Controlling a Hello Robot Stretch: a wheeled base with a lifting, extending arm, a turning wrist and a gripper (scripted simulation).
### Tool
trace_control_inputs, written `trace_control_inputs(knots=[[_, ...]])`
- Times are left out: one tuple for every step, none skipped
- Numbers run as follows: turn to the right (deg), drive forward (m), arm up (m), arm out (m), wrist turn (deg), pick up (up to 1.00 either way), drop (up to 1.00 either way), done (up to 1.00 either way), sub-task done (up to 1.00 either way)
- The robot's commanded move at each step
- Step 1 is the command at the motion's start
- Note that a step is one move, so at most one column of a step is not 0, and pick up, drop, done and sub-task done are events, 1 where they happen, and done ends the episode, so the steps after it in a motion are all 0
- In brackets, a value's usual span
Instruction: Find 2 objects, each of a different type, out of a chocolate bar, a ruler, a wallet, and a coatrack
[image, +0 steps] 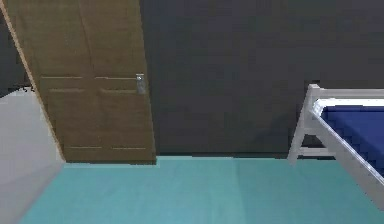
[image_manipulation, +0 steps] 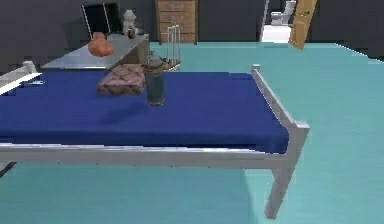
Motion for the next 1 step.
trace_control_inputs(knots=[[0.0, 0.3, 0.0, 0.0, 0.0, 0.0, 0.0, 0.0, 0.0]])
